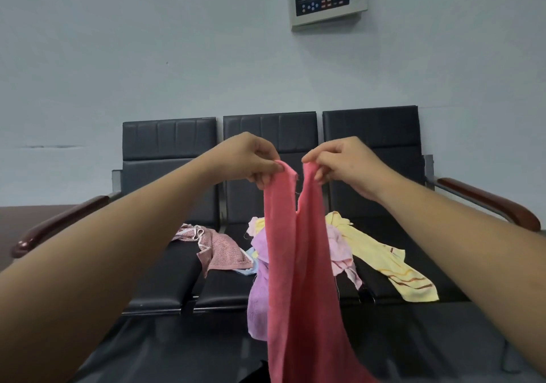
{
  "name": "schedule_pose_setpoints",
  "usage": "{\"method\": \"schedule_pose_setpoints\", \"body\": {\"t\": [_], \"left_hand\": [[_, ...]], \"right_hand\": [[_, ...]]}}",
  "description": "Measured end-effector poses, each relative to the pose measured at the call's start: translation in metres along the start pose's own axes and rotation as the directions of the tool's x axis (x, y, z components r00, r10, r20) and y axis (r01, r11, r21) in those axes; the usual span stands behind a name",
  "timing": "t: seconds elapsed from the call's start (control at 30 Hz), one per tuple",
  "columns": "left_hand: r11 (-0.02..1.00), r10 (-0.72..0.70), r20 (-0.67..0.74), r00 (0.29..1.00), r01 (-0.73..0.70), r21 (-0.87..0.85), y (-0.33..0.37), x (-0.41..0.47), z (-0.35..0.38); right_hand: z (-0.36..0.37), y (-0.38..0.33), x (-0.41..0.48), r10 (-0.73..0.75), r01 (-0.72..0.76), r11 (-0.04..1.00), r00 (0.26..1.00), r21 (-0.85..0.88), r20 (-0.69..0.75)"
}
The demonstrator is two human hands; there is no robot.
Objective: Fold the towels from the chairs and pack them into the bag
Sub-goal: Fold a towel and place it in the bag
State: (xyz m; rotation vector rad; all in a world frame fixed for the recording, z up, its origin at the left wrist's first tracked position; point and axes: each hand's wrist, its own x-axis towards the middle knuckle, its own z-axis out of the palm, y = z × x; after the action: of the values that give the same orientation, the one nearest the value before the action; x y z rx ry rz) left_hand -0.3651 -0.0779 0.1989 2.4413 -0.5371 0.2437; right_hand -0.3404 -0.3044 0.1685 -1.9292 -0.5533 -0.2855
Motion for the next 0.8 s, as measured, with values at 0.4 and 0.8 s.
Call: {"method": "schedule_pose_setpoints", "body": {"t": [0.4,0.8], "left_hand": [[0.998,-0.061,0.121,0.991,0.061,0.005,-0.02,0.007,0.01],[0.817,-0.013,-0.082,0.997,-0.036,-0.576,-0.041,0.003,0.009]], "right_hand": [[0.018,0.001,-0.001,-0.129,0.139,0.956,0.99,-0.26,0.053],[-0.016,0.017,0.008,0.032,0.02,0.971,0.976,0.237,-0.216]]}}
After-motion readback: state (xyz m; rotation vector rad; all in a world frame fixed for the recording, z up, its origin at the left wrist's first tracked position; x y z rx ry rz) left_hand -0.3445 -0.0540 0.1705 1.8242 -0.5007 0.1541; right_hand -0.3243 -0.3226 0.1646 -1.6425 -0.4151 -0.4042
